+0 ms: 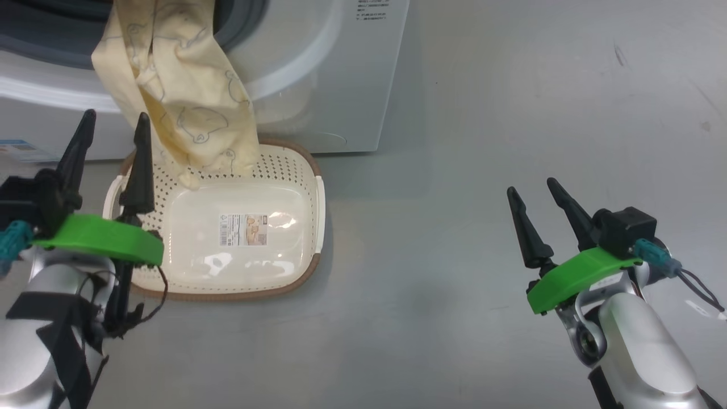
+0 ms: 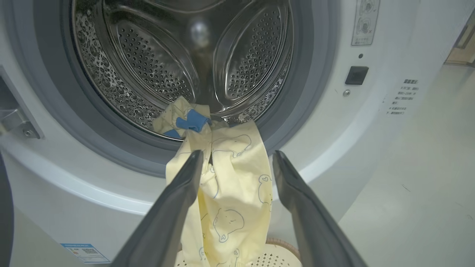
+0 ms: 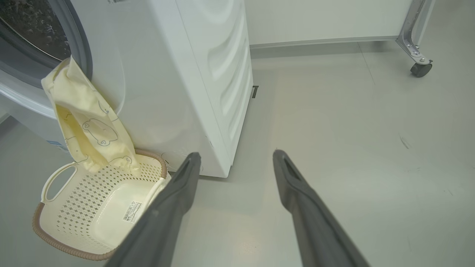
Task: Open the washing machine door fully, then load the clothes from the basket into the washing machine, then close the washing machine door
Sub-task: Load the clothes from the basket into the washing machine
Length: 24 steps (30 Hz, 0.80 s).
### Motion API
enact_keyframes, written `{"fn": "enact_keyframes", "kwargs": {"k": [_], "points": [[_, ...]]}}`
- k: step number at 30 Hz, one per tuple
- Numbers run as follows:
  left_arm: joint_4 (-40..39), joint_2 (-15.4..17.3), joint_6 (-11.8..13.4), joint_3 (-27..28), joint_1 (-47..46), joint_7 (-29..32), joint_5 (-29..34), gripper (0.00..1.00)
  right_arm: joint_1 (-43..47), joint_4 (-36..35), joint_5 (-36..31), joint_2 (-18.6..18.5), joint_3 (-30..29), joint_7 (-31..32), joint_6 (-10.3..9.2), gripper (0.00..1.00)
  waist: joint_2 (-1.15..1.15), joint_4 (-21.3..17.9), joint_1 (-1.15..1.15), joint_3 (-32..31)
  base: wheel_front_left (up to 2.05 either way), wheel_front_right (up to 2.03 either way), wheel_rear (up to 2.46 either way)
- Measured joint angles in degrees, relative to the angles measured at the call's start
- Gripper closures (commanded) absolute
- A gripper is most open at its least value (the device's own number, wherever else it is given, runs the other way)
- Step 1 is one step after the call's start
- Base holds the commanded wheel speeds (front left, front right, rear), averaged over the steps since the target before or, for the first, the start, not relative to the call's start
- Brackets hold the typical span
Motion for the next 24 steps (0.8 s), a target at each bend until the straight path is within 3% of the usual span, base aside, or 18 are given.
{"fn": "enact_keyframes", "kwargs": {"k": [9,24], "points": [[-5.0,-5.4,-0.3,5.7,7.2,0.0,5.0,0.00,0.2,-0.1,0.0,0.0,0.0,0.0,0.00,0.00,0.00,0.3,0.00,0.3,0.00,0.00,0.00],[-6.3,-11.5,-4.7,12.0,11.6,0.0,13.7,0.00,0.2,-0.6,0.0,0.0,-0.1,0.0,0.00,0.00,0.00,0.0,0.01,1.1,0.00,0.00,0.00]]}}
